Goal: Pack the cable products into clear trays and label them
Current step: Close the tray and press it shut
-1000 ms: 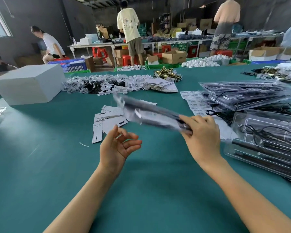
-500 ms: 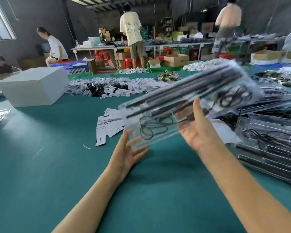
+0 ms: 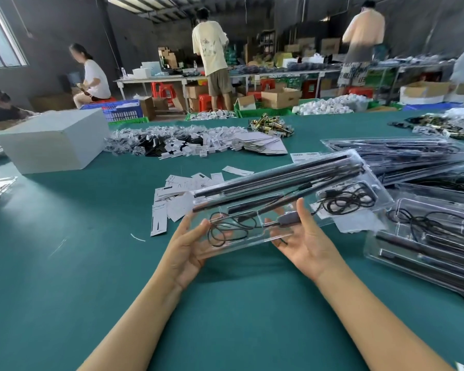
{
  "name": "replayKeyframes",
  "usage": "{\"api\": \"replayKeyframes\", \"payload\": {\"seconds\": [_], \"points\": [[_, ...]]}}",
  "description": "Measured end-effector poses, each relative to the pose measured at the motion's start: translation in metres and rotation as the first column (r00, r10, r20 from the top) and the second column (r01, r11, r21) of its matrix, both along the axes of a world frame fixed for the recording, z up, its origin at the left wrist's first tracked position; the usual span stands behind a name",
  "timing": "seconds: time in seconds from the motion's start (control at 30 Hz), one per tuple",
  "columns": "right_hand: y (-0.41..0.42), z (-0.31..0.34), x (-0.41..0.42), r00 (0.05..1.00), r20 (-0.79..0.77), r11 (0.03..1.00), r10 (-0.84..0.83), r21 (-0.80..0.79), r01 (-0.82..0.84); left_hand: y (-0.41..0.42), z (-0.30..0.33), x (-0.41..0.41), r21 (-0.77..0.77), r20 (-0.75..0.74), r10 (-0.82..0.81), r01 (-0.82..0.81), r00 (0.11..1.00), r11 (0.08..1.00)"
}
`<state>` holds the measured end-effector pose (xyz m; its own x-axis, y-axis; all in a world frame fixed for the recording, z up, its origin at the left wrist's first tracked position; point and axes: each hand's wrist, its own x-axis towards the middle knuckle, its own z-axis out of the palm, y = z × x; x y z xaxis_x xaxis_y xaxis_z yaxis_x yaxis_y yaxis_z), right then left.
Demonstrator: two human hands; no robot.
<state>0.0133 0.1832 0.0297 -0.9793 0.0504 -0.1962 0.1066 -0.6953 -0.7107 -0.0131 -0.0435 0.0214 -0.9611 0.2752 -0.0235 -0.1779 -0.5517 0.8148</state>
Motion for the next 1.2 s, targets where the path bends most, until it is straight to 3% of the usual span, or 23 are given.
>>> {"api": "replayKeyframes", "payload": {"seconds": [0.17,0.33,0.4,0.5,0.6,0.7,0.77,0.83,0.87,0.97,1.1,1.2], "points": [[0.028,0.007,-0.001,0.99,-0.033,0.971,-0.139,-0.201,0.13,-0.035,0.001,-0.015,0.028,0.056,0.115,-0.116,0.992,0.993],[0.047,0.007,-0.004,0.971,0.012,0.94,-0.241,-0.246,0.236,-0.064,0.004,-0.026,0.013,-0.018,0.123,-0.123,0.992,0.992],[0.052,0.005,-0.005,0.964,0.043,0.945,-0.261,-0.192,0.264,-0.07,0.002,-0.028,-0.013,-0.032,0.135,-0.136,0.99,0.991],[0.055,0.001,-0.008,0.961,0.006,0.96,-0.275,-0.06,0.275,-0.073,-0.001,-0.029,-0.174,-0.102,0.25,-0.264,0.963,0.949],[0.054,-0.002,-0.009,0.927,-0.004,0.913,-0.376,0.17,0.371,-0.071,-0.01,-0.03,-0.427,-0.198,0.411,-0.456,0.89,0.781],[0.054,-0.009,-0.011,0.875,-0.039,0.759,-0.483,0.48,0.44,-0.068,-0.018,-0.032,-0.609,-0.3,0.435,-0.521,0.849,0.598],[0.055,-0.015,-0.013,0.844,-0.137,0.526,-0.519,0.726,0.442,-0.066,-0.021,-0.033,-0.736,-0.39,0.419,-0.551,0.82,0.393],[0.057,-0.019,-0.012,0.83,-0.204,0.272,-0.519,0.881,0.387,-0.06,-0.02,-0.031,-0.814,-0.464,0.403,-0.559,0.789,0.16],[0.057,-0.02,-0.012,0.828,-0.206,0.168,-0.522,0.927,0.337,-0.057,-0.019,-0.03,-0.824,-0.49,0.386,-0.56,0.782,0.087],[0.059,-0.022,-0.013,0.834,-0.182,0.017,-0.521,0.974,0.224,-0.05,-0.019,-0.026,-0.826,-0.54,0.32,-0.563,0.779,-0.023],[0.053,-0.018,-0.011,0.822,-0.162,-0.052,-0.546,0.986,0.159,-0.045,-0.019,-0.021,-0.825,-0.559,0.255,-0.56,0.789,-0.075],[0.047,-0.018,-0.006,0.817,-0.172,-0.176,-0.55,0.98,0.087,-0.038,-0.019,-0.02,-0.825,-0.564,0.195,-0.556,0.803,-0.096]]}}
